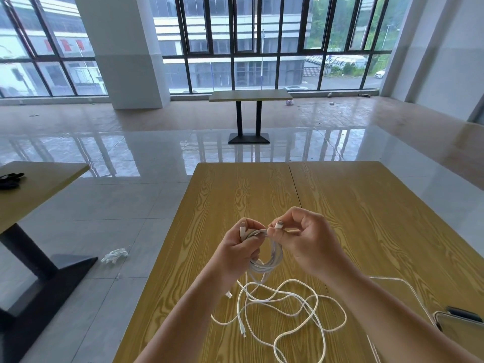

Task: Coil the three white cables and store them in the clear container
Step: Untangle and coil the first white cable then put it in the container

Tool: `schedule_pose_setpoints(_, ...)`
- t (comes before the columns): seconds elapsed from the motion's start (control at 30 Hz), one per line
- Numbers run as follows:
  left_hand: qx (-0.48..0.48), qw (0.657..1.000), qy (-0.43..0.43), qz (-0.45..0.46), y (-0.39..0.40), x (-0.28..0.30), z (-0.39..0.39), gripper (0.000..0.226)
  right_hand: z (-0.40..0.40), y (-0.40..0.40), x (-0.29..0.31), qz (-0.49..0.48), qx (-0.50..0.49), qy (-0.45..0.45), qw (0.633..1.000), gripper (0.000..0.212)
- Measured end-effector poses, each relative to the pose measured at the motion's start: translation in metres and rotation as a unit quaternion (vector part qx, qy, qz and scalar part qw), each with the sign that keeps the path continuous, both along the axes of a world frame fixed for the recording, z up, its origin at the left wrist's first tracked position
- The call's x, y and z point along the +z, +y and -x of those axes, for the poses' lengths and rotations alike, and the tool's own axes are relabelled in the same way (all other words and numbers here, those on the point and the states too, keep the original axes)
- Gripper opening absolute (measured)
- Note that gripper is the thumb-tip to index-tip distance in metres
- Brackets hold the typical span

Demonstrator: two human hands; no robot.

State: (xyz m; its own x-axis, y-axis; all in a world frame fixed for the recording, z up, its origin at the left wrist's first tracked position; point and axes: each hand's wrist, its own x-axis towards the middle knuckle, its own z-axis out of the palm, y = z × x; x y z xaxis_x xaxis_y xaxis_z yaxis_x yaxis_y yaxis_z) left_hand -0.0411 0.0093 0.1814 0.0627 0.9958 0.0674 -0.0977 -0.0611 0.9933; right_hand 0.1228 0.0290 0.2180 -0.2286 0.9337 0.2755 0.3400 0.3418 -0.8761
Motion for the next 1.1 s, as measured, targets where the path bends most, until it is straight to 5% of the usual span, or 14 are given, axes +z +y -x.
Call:
schedule_pose_setpoints(0.1, -0.037, 0.999, 0.018, -0.012, -0.003, 0.001, 0.000, 0.003, 0.000, -0.001, 0.002, 0.014, 0.013, 0.059, 0.998, 0.012)
schedule_pose_setpoints(0.17, -0.070, 0.997, 0.015, -0.006, -0.006, 0.002, 0.001, 0.018, -0.001, -0.001, 0.003, 0.051, 0.028, 0.089, 0.994, 0.010)
schedule_pose_setpoints(0.27, -0.102, 0.995, 0.000, 0.007, -0.010, 0.001, 0.000, 0.027, -0.007, -0.001, 0.004, 0.120, 0.073, 0.029, 0.990, 0.008)
schedule_pose_setpoints(0.47, -0.040, 0.991, -0.121, 0.051, -0.011, -0.002, -0.004, 0.023, -0.020, -0.002, 0.005, 0.202, 0.160, -0.012, 0.966, 0.015)
schedule_pose_setpoints(0.83, 0.105, 0.988, 0.042, 0.108, -0.002, -0.007, -0.004, 0.048, -0.033, -0.009, -0.021, 0.275, 0.168, 0.024, 0.946, 0.025)
schedule_pose_setpoints(1.0, 0.086, 0.983, 0.033, 0.160, -0.002, -0.010, -0.012, 0.047, -0.041, -0.014, -0.034, 0.299, 0.151, 0.054, 0.941, 0.024)
schedule_pose_setpoints(1.1, 0.060, 0.975, -0.054, 0.206, -0.003, -0.015, -0.023, 0.040, -0.046, -0.017, -0.041, 0.293, 0.103, 0.081, 0.947, 0.023)
